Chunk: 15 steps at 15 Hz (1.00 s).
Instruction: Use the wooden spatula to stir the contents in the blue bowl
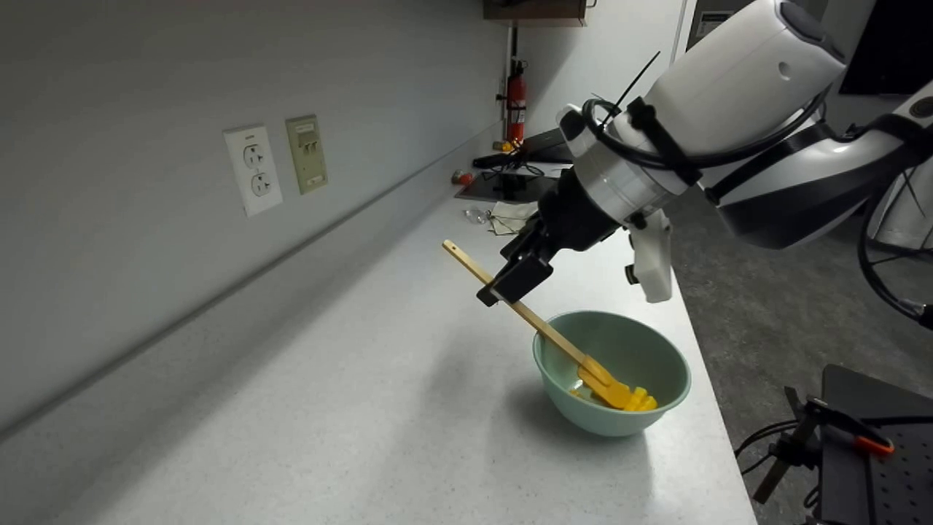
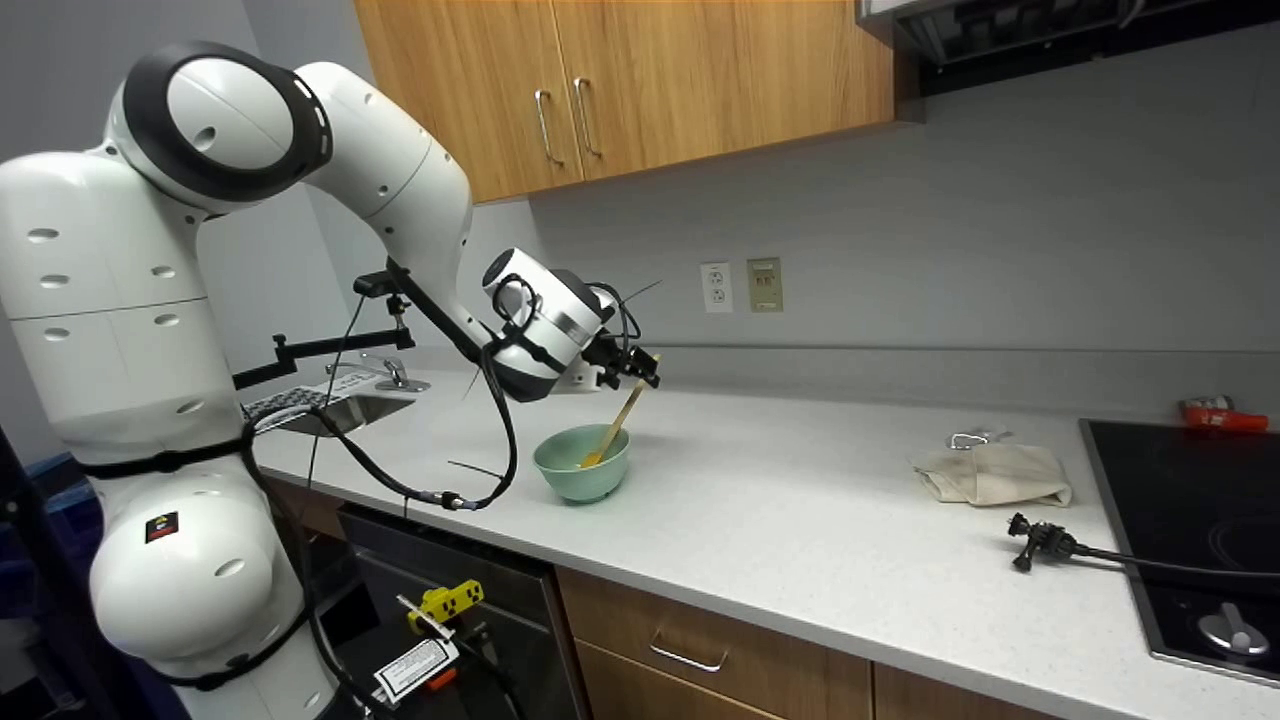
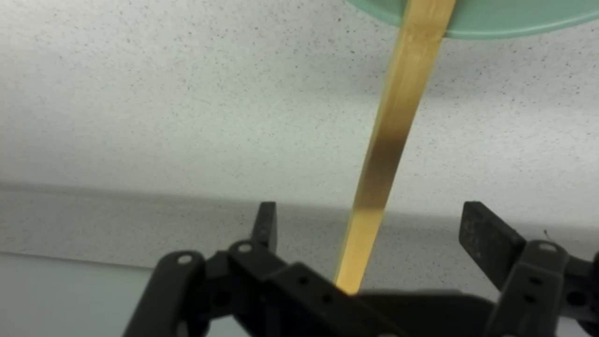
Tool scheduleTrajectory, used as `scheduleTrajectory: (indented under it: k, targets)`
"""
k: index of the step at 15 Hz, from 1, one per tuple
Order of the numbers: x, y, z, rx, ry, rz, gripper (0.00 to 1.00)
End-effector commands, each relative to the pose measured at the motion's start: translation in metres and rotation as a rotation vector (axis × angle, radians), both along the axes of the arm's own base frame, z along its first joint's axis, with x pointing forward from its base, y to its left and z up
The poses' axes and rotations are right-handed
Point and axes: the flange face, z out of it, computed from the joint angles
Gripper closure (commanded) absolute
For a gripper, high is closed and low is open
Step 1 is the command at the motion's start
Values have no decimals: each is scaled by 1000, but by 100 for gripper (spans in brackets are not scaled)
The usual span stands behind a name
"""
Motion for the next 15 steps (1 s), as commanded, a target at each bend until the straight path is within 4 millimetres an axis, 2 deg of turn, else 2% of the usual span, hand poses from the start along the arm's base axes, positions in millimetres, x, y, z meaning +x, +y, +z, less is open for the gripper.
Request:
scheduleTrajectory:
  k: [1, 4, 9, 15]
  targets:
    - [2, -2, 2, -39, -15, 27, 0]
    - [0, -3, -2, -47, -11, 47, 0]
    - [3, -3, 5, -65, -31, 50, 0]
    - [0, -2, -1, -45, -14, 47, 0]
